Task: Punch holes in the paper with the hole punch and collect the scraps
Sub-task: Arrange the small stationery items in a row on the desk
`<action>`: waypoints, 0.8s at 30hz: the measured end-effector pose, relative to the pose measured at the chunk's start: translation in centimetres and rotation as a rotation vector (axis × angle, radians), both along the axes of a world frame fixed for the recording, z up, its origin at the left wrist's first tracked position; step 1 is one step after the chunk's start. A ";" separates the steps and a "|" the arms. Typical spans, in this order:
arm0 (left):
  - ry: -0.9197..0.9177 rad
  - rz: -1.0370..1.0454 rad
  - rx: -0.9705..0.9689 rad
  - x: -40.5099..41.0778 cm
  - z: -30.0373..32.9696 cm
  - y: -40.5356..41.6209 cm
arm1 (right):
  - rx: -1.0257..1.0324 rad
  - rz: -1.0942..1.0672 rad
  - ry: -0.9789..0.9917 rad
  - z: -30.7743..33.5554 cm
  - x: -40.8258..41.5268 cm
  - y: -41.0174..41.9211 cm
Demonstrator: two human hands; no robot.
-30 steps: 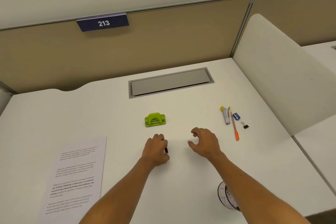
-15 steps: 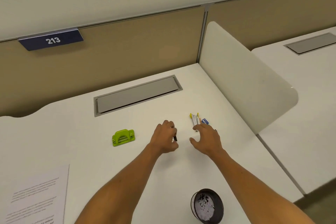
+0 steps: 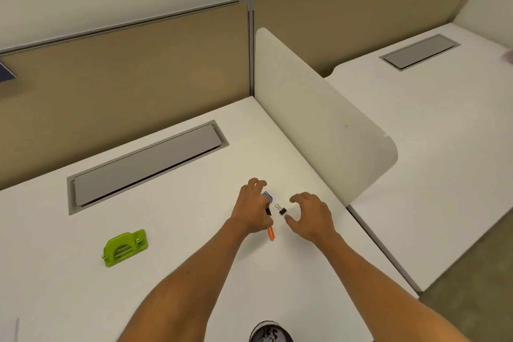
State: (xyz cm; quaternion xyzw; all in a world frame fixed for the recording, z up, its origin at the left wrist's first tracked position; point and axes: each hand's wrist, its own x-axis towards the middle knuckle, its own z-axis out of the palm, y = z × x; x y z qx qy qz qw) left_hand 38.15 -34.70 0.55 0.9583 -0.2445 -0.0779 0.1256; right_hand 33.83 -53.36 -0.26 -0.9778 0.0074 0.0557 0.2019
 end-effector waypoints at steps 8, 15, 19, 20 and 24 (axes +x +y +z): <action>0.086 0.016 0.024 1.8 -2.2 -2.3 | -0.019 0.010 0.052 -1.8 1.5 -1.5; 0.107 0.031 0.015 1.9 -2.5 -1.4 | -0.021 0.032 0.084 -2.2 2.1 -1.4; 0.089 0.033 -0.008 1.1 -2.0 0.0 | -0.055 0.054 0.098 -2.2 2.2 -1.3; 0.081 0.031 -0.013 0.8 -1.9 0.5 | -0.059 0.054 0.095 -2.1 2.2 -1.1; 0.048 0.058 0.008 -1.0 -1.3 3.1 | -0.066 0.083 0.042 -1.1 2.5 0.2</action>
